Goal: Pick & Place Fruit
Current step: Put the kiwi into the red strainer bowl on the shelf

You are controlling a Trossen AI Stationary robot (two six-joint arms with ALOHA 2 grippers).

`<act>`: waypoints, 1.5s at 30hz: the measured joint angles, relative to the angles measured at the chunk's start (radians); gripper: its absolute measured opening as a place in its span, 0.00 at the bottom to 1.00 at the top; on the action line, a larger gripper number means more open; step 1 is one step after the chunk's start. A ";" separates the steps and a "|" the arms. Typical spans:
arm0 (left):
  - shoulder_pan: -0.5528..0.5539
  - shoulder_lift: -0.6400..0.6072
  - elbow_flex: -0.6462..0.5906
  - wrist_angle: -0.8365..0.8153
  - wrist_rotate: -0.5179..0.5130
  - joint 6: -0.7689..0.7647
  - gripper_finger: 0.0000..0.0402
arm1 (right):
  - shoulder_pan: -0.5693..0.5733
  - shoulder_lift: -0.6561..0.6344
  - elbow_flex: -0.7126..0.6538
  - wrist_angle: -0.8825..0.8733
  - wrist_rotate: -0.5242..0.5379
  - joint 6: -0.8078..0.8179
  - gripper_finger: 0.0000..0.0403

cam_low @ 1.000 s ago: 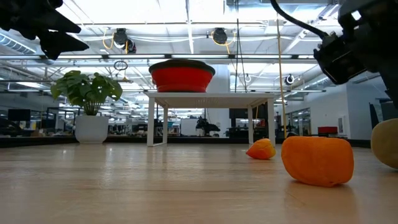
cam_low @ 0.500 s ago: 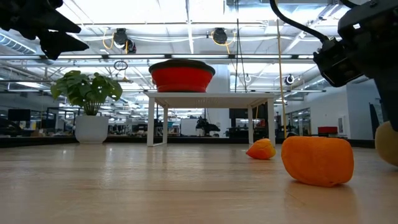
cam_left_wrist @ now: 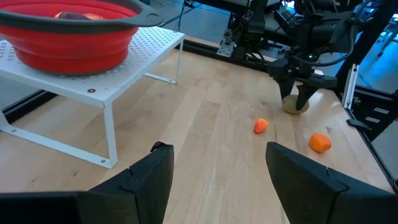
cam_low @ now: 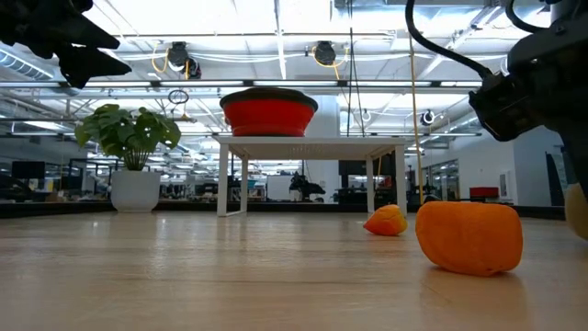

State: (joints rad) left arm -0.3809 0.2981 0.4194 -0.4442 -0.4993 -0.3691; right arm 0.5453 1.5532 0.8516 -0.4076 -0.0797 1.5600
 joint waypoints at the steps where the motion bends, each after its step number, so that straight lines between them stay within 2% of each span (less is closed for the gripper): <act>1: 0.000 0.000 0.000 0.000 0.000 0.000 0.64 | 0.000 0.000 0.000 0.003 0.000 0.000 0.55; 5: 0.000 0.000 0.000 0.000 0.000 0.000 0.64 | 0.000 0.000 -0.001 0.020 -0.002 -0.001 0.51; 11: 0.000 0.000 0.000 0.000 0.000 -0.001 0.64 | -0.010 -0.010 -0.001 0.080 -0.001 -0.007 0.53; 16: 0.000 0.000 0.000 0.000 0.000 0.004 0.64 | -0.046 -0.041 -0.001 0.207 0.003 -0.058 0.52; 21: 0.000 0.001 0.000 0.000 0.001 0.005 0.64 | -0.105 -0.081 -0.001 0.406 0.060 -0.184 0.52; 24: 0.000 0.001 0.000 0.000 0.002 0.004 0.64 | -0.155 -0.102 -0.001 0.524 0.084 -0.275 0.52; 36: 0.000 0.001 0.000 0.012 0.003 -0.006 0.64 | -0.404 -0.160 -0.001 0.892 0.057 -0.611 0.52; 45: 0.000 0.001 0.000 0.061 0.000 -0.012 0.64 | -0.612 -0.178 -0.001 0.990 -0.043 -0.848 0.52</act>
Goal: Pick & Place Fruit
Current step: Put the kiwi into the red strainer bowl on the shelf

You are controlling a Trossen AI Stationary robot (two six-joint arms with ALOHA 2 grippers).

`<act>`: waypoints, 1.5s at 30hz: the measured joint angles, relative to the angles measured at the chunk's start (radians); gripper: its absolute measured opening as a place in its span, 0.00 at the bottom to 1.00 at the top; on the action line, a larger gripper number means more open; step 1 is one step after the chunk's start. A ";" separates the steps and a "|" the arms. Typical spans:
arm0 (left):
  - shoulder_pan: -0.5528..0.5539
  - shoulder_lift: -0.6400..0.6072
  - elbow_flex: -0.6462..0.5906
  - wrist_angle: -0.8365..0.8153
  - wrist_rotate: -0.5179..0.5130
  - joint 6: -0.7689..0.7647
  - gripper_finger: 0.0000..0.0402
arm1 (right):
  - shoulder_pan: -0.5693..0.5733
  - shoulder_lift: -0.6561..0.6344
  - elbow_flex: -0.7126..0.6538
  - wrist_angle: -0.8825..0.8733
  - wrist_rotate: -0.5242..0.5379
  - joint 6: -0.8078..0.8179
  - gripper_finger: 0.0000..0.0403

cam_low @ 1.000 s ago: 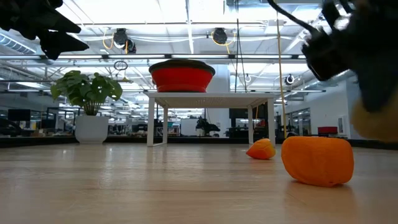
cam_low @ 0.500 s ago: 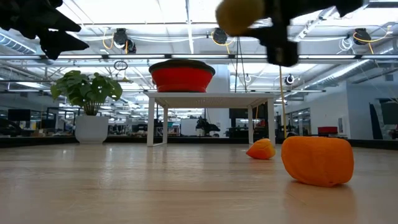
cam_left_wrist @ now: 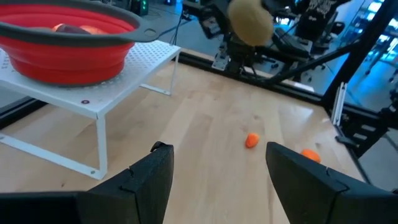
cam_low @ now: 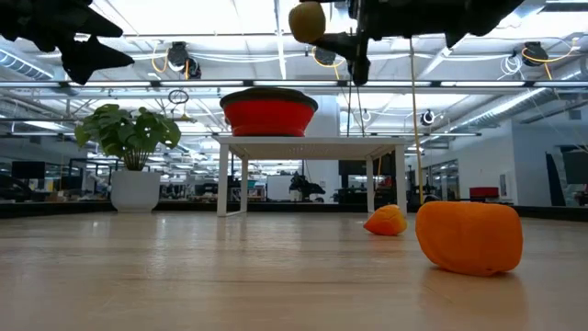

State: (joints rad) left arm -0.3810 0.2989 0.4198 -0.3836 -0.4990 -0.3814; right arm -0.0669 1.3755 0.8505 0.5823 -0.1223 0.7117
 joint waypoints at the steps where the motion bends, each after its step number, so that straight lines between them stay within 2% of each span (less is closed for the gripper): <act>1: 0.000 0.000 0.000 0.007 -0.001 -0.006 0.64 | -0.021 -0.001 0.000 0.002 -0.012 -0.022 0.52; 7: 0.000 0.000 0.000 0.089 -0.008 -0.014 0.64 | -0.123 0.000 0.001 0.052 -0.055 -0.170 0.53; 14: 0.000 0.002 0.000 0.264 -0.009 0.025 0.64 | -0.191 0.001 0.053 0.050 -0.070 -0.366 0.53; 20: 0.000 0.002 0.000 0.401 -0.010 0.092 0.64 | -0.216 0.001 0.123 0.050 -0.065 -0.584 0.53; 26: 0.000 0.012 0.000 0.476 -0.010 0.096 0.64 | -0.221 0.001 0.171 0.046 -0.065 -0.769 0.53; 32: 0.000 0.095 0.000 0.619 -0.019 0.098 0.64 | -0.221 0.001 0.185 0.048 -0.064 -0.882 0.53; 35: 0.000 0.163 0.000 0.722 -0.086 0.099 0.64 | -0.221 0.001 0.185 0.049 -0.064 -0.890 0.53; 41: 0.001 0.285 0.000 0.862 -0.313 0.098 0.64 | -0.221 0.001 0.185 0.059 -0.063 -0.890 0.53; 45: 0.001 0.330 0.000 0.944 -0.366 0.091 0.64 | -0.220 0.001 0.185 0.086 -0.064 -0.890 0.53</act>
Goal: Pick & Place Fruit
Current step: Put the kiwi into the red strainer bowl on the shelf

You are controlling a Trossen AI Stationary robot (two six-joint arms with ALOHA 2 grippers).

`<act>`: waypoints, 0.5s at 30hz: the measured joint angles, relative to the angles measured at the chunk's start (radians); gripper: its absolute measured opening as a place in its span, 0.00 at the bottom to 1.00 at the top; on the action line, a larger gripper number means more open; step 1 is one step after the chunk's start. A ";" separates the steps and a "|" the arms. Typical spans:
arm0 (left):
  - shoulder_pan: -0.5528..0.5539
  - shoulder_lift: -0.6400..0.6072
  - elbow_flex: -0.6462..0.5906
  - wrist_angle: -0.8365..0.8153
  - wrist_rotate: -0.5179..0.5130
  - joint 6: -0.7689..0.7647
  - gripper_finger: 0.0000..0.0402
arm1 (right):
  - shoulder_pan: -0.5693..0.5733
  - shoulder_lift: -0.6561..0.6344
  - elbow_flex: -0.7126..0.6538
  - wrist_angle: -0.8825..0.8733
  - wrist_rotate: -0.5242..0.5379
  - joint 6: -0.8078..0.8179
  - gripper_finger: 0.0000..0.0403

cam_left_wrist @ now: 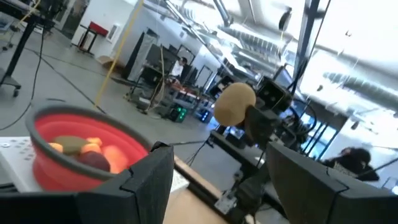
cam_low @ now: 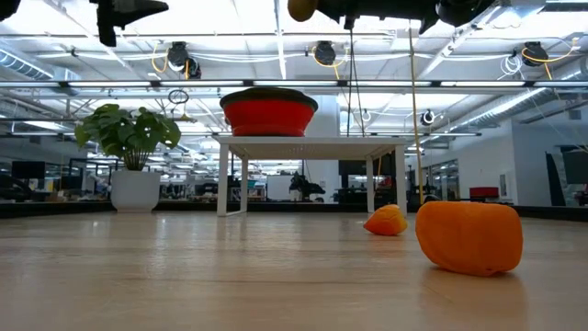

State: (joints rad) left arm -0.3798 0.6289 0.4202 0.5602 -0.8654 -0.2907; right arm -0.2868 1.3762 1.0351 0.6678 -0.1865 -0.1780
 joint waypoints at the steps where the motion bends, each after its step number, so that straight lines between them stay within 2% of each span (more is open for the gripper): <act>1: 0.001 0.007 0.000 0.018 0.000 0.000 0.64 | 0.000 0.000 0.000 0.004 -0.001 0.000 0.53; 7: 0.027 0.073 0.043 0.049 0.008 0.006 0.64 | 0.000 0.000 0.000 0.014 -0.001 0.001 0.53; 12: 0.081 0.172 0.140 0.031 0.093 0.107 0.64 | 0.001 0.000 0.000 0.014 -0.001 0.034 0.53; 15: 0.117 0.229 0.205 -0.039 0.126 0.171 0.64 | 0.001 0.000 0.000 0.015 -0.001 0.040 0.53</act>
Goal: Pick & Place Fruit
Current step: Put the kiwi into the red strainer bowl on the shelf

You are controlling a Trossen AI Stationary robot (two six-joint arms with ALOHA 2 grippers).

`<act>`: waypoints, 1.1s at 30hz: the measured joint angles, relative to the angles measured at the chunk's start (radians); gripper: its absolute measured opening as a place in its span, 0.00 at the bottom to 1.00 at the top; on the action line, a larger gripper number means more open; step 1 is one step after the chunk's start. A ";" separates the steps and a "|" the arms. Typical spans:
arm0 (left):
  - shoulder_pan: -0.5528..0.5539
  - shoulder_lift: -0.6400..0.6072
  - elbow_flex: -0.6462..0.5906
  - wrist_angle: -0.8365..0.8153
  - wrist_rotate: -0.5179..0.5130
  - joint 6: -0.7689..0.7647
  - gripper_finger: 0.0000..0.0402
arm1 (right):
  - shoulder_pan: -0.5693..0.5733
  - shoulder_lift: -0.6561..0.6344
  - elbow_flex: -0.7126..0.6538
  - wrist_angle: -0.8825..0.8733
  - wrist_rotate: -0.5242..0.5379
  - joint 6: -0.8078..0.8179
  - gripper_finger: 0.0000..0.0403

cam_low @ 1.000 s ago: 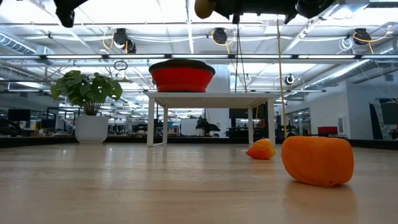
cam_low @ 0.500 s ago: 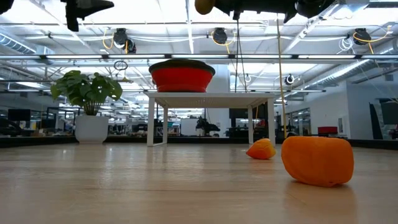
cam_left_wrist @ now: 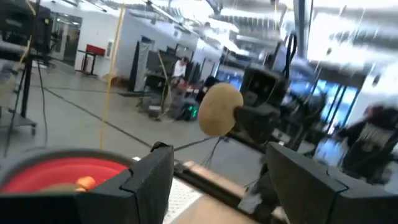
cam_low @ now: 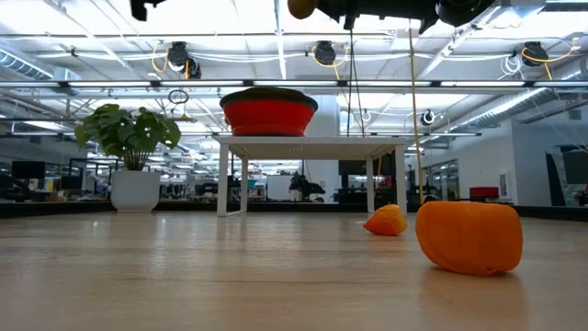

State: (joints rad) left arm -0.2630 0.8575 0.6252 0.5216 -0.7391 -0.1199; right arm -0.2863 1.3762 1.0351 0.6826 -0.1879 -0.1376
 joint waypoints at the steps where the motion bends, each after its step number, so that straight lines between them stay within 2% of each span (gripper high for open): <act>1: 0.012 0.016 0.023 -0.027 0.013 0.008 0.64 | 0.000 0.000 0.000 0.003 0.000 0.012 0.53; 6: 0.088 0.086 0.104 -0.126 0.109 0.012 0.64 | 0.000 0.000 0.000 0.050 0.000 0.100 0.53; 14: 0.222 0.203 0.182 -0.129 0.297 0.006 0.64 | 0.008 0.001 0.000 0.128 0.000 0.206 0.53; 21: 0.300 0.330 0.268 -0.129 0.435 -0.011 0.64 | 0.052 0.001 0.000 0.196 0.000 0.206 0.53; 24: 0.332 0.376 0.310 -0.127 0.529 -0.047 0.64 | 0.061 0.001 0.000 0.196 0.000 0.199 0.53; 28: 0.369 0.421 0.357 -0.126 0.657 -0.104 0.64 | 0.060 0.001 0.000 0.196 0.000 0.193 0.53; 33: 0.391 0.449 0.397 -0.120 0.748 -0.134 0.64 | 0.059 0.001 0.000 0.191 -0.001 0.168 0.53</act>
State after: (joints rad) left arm 0.1278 1.3067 1.0221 0.4020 0.0088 -0.2543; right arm -0.2269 1.3769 1.0351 0.8738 -0.1885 0.0303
